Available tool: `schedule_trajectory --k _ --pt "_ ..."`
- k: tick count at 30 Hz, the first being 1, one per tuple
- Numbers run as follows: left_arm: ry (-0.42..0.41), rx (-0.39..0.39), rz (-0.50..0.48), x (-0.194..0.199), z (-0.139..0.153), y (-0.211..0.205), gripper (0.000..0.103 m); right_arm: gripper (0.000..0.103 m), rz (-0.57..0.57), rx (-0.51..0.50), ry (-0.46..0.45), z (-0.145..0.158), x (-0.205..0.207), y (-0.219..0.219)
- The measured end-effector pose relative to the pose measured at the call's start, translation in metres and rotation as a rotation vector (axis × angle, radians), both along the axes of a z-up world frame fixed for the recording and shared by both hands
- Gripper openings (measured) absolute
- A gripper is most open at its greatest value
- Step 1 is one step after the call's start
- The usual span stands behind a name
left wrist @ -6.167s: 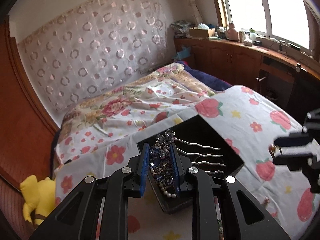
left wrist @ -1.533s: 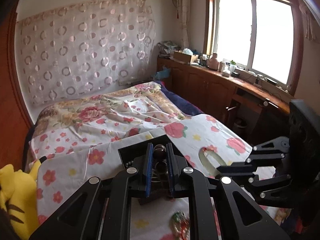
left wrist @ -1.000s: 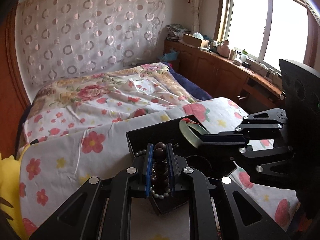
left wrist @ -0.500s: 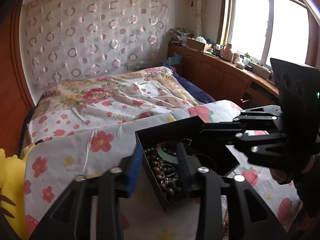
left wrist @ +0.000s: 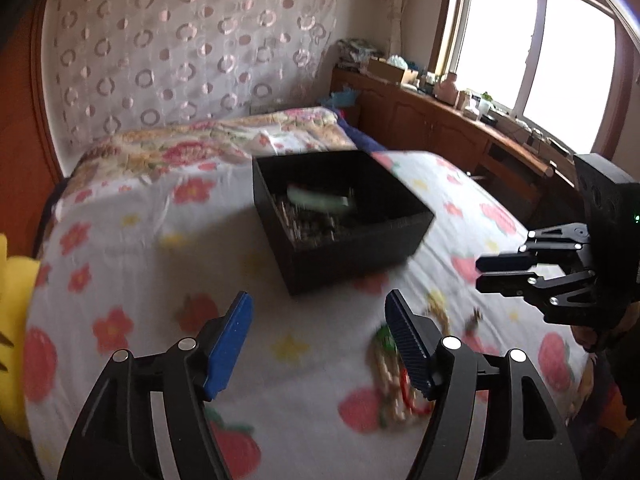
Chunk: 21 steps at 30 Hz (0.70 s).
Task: Organize jewelry
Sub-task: 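Grasp the small brooch with the right gripper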
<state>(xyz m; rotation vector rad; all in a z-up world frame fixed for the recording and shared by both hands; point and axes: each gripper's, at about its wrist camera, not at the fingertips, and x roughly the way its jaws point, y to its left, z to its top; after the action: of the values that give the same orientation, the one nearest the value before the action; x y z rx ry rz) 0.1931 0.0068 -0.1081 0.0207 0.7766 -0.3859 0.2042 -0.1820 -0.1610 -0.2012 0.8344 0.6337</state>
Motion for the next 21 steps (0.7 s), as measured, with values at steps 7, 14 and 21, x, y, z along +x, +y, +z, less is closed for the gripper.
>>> schedule_trajectory --k 7,14,21 --pt "0.054 0.020 -0.003 -0.017 -0.022 -0.005 0.066 0.032 0.021 -0.039 0.049 -0.022 -0.013 0.004" --pt "0.072 0.020 -0.020 -0.028 -0.024 -0.012 0.066 0.018 0.041 -0.095 0.013 -0.023 -0.019 0.013" --pt "0.090 0.029 -0.050 -0.038 -0.027 -0.026 0.066 0.015 0.037 -0.090 -0.010 -0.020 -0.022 0.008"
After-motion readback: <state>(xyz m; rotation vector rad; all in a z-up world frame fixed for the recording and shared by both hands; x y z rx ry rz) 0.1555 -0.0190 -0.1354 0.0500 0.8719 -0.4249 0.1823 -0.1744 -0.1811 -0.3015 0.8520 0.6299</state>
